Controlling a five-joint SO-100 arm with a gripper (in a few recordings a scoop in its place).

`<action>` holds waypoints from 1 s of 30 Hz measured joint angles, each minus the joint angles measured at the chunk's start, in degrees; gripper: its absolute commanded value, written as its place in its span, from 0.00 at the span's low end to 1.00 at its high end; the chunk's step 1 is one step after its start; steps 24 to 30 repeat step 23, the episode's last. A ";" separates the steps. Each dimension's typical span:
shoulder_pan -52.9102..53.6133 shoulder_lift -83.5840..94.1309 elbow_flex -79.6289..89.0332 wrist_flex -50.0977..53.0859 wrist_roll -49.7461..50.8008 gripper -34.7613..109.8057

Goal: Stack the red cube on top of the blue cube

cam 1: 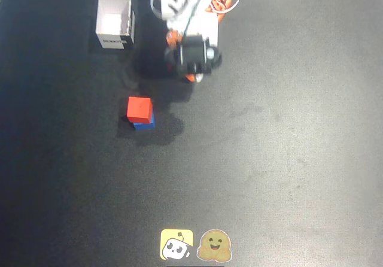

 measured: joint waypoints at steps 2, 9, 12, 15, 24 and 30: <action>0.09 0.79 0.35 -0.18 0.00 0.24; 0.35 0.18 0.62 3.69 -0.18 0.24; 0.18 0.26 0.62 3.96 -0.26 0.24; 0.09 0.26 0.62 3.96 -0.26 0.24; 0.09 0.26 0.62 3.96 -0.26 0.24; 0.09 0.26 0.62 3.96 -0.26 0.24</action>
